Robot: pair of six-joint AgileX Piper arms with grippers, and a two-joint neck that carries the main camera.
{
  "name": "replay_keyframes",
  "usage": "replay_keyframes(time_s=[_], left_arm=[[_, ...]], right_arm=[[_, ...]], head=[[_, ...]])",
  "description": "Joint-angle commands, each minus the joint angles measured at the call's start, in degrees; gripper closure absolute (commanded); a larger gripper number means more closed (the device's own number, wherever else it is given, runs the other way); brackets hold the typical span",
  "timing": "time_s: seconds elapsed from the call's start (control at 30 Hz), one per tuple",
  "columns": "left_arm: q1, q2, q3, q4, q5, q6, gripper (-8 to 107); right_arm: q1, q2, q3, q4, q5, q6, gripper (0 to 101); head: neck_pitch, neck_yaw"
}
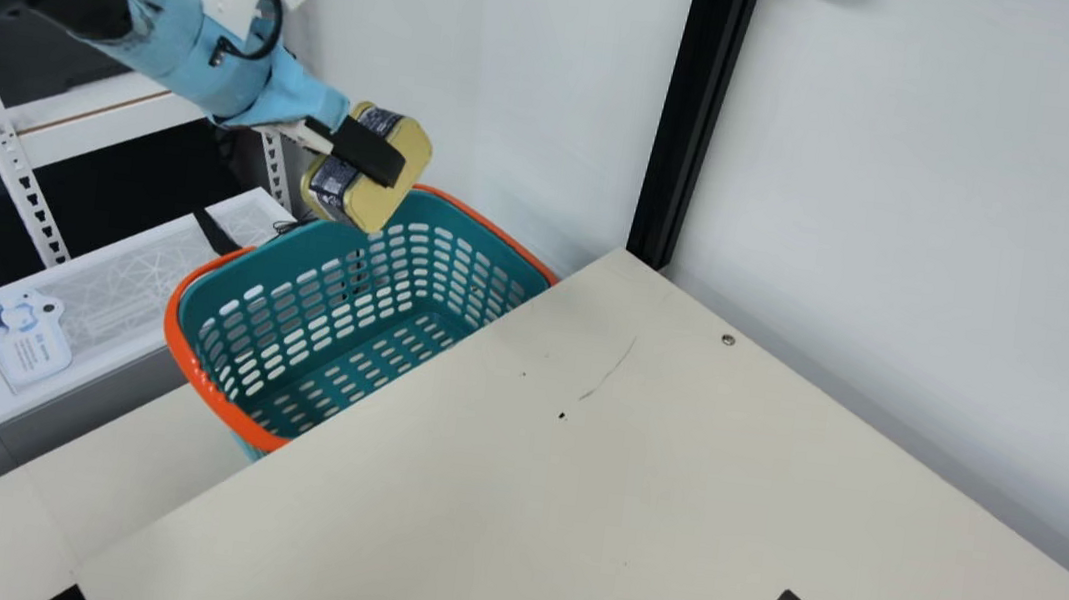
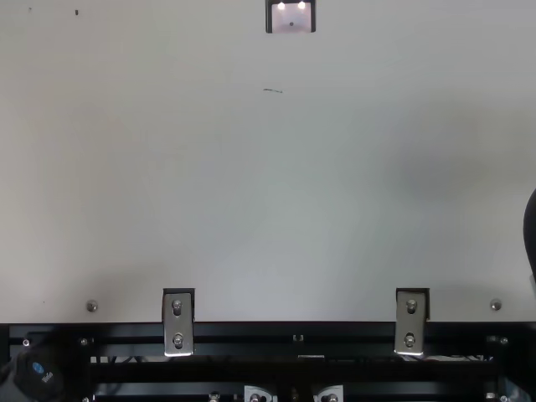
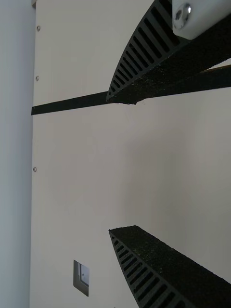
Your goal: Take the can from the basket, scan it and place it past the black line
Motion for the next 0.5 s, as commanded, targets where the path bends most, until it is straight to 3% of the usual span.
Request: replay_keyframes(time_s=[0.0,0.27,0.47], left_arm=[[0.08,-0.93,-0.38,-0.55,1.82,-0.32,89],[-0.24,-3.40,-1.61,-1.82,6.15,-2.53,89],[-1.91,-5.12,-1.45,-0.92,6.37,-4.69,89]], right_arm=[[0.00,0.00,0.00,0.00,0.00,0.00,0],[0.00,0.00,0.00,0.00,0.00,0.00,0],[0.00,0.00,0.00,0.00,0.00,0.00,0]], head=[[-1.83,0.96],[-1.83,0.96],[-1.83,0.96]])
